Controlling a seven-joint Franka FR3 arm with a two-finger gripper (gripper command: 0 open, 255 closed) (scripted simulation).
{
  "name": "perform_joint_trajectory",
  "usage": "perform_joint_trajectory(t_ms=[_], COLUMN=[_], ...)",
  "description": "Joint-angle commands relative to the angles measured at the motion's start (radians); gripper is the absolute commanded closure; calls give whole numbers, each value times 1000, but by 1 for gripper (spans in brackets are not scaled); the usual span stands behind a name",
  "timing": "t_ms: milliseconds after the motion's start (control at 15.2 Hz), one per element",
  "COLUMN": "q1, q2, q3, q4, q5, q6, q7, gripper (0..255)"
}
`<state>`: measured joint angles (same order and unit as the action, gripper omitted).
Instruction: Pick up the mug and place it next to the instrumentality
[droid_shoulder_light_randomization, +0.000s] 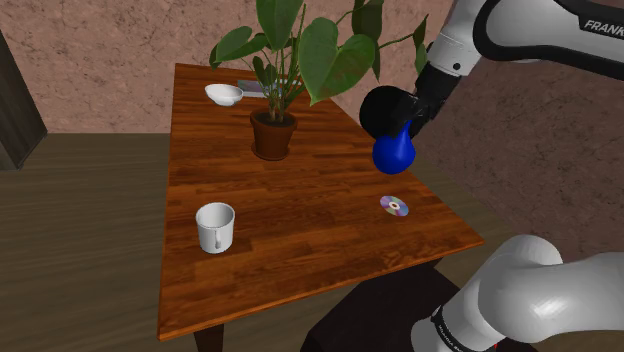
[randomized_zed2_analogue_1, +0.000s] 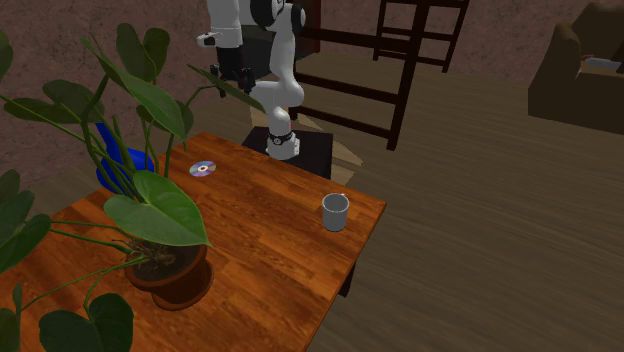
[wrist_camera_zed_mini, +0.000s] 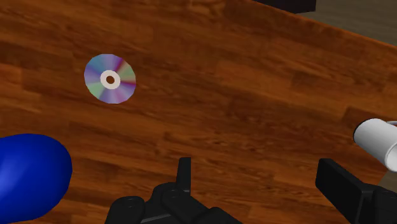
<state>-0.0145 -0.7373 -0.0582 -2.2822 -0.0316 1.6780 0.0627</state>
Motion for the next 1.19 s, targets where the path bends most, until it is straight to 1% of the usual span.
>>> perform_joint_trajectory(t_ms=[0, 330, 594, 1122], q1=[0, 37, 65, 113], q2=[0, 78, 159, 362], q3=[0, 64, 116, 218], q4=[0, -39, -51, -18], q5=[0, 42, 70, 101], q6=[0, 114, 205, 377], q7=[0, 62, 108, 203], gripper=[0, 0, 0, 0])
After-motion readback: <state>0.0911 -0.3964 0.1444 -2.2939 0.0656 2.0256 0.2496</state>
